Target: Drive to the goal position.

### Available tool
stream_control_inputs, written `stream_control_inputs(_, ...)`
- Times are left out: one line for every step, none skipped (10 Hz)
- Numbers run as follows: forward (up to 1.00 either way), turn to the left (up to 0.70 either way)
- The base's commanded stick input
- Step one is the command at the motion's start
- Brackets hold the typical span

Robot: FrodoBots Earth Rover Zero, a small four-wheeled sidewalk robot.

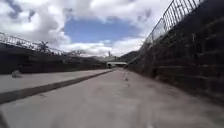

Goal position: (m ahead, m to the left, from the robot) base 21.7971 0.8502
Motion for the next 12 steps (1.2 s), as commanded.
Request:
stream_control_inputs(1.00,0.27)
stream_control_inputs(1.00,0.27)
stream_control_inputs(1.00,0.00)
stream_control_inputs(1.00,0.00)
stream_control_inputs(1.00,0.00)
stream_control_inputs(1.00,-0.08)
stream_control_inputs(1.00,-0.18)
stream_control_inputs(1.00,-0.26)
stream_control_inputs(1.00,-0.17)
stream_control_inputs(1.00,-0.08)
stream_control_inputs(1.00,0.00)
stream_control_inputs(1.00,0.00)
